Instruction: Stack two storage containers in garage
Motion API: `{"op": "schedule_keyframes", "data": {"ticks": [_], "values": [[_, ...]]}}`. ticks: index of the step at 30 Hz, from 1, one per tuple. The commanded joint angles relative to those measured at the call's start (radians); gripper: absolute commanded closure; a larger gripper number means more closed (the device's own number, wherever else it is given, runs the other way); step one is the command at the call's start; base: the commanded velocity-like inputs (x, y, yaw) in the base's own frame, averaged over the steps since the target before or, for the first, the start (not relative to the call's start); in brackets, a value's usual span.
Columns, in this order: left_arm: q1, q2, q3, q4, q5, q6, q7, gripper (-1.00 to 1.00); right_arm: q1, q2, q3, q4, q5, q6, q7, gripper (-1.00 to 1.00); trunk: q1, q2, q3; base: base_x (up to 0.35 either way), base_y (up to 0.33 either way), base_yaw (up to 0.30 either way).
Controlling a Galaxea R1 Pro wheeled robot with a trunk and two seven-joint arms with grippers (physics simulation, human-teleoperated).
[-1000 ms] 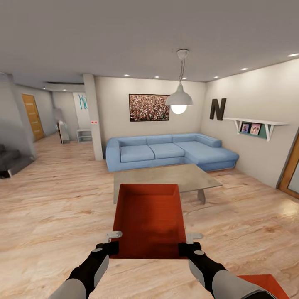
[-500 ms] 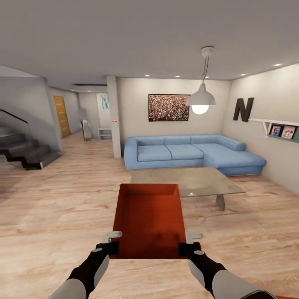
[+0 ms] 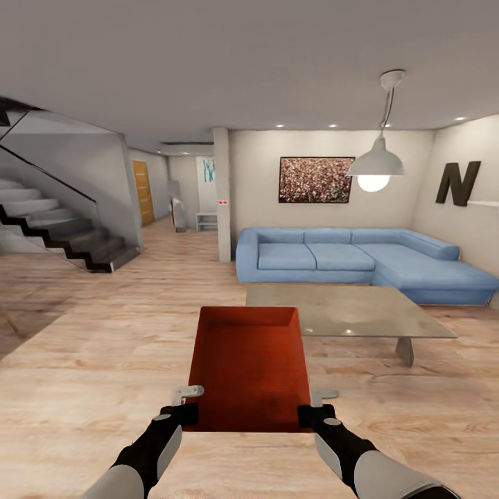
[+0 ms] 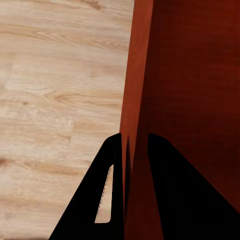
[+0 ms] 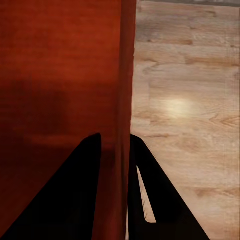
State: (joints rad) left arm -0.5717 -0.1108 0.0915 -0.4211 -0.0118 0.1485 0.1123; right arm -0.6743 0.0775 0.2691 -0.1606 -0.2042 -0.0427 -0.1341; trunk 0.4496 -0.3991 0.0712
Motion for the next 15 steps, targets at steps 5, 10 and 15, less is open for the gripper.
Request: {"op": "schedule_keyframes", "data": {"ticks": [5,10,15], "values": [[0.0,0.011,0.013,-0.005,-0.02,-0.006,0.017,1.0,0.0,-0.001,-0.007,0.004,-0.017,-0.005,-0.006,1.0,0.0,-0.001,0.0,0.0,0.0,0.3],[0.0,0.011,0.013,-0.005,-0.02,-0.006,0.017,1.0,0.0,-0.001,-0.007,0.004,-0.017,-0.005,-0.006,1.0,0.0,-0.001,0.0,0.0,0.0,0.3],[0.0,0.011,0.013,-0.005,-0.02,-0.006,0.017,1.0,0.0,-0.001,-0.007,0.004,-0.017,-0.005,-0.005,1.0,0.0,-0.001,0.0,0.0,0.0,0.3]]}}
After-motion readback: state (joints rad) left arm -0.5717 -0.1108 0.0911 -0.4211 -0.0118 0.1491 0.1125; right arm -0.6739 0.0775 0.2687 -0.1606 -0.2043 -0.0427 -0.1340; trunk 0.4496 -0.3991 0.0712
